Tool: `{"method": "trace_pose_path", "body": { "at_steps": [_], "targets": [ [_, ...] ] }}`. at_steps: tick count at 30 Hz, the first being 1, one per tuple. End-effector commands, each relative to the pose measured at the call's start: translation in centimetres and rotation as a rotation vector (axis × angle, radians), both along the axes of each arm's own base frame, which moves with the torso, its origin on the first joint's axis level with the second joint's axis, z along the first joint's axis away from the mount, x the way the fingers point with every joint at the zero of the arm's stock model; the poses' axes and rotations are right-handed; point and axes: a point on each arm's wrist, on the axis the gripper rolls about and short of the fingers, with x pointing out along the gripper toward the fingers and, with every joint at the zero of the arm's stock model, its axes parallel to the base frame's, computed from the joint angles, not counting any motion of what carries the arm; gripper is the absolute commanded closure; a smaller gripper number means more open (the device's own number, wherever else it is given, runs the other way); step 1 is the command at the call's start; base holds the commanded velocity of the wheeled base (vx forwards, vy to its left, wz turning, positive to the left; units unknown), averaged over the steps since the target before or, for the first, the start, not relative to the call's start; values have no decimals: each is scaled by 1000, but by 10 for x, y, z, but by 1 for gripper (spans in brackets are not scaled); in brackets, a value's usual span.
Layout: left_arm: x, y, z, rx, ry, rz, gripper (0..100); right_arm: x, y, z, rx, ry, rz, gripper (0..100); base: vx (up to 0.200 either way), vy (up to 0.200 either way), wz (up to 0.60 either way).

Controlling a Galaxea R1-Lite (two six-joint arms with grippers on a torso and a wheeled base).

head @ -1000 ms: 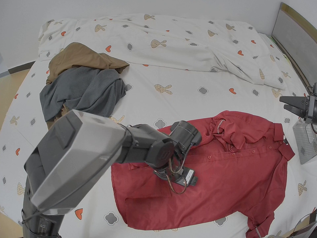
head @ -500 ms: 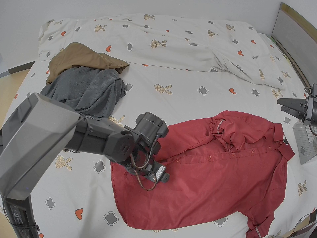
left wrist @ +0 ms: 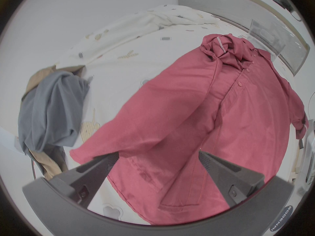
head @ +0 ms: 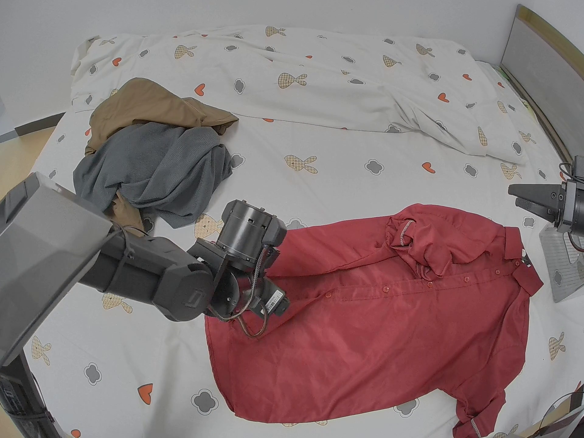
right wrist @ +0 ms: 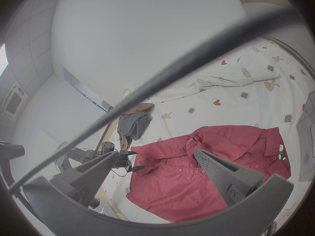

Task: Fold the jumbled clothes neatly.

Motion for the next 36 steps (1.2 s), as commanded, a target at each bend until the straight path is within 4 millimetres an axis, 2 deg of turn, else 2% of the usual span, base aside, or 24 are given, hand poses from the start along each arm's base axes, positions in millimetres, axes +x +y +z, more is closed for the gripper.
{"method": "trace_pose_path", "body": {
  "at_steps": [1,4,10,11,15,26,30,36],
  "targets": [
    [-2,-1,-9,34,-28,-9,0,0,1,-1,0,2,3,0,0,0,0],
    [8,-3,-23,25,-45,5,0,0,1,-1,0,4,6,0,0,0,0],
    [15,-5,-29,34,-81,34,0,0,1,-1,0,4,6,0,0,0,0],
    [23,-6,-28,75,-150,53,0,1,2,-2,0,4,10,0,0,0,0],
    [29,-3,-18,79,-204,51,0,1,2,-2,0,4,11,0,0,0,0],
    [17,10,24,112,-293,10,0,1,2,-2,0,6,13,0,0,0,0],
    [27,20,24,142,-326,20,0,0,2,-3,-1,10,13,0,0,0,0],
    [48,31,14,172,-403,45,0,0,3,-4,-1,11,15,0,0,0,0]
  ]
}}
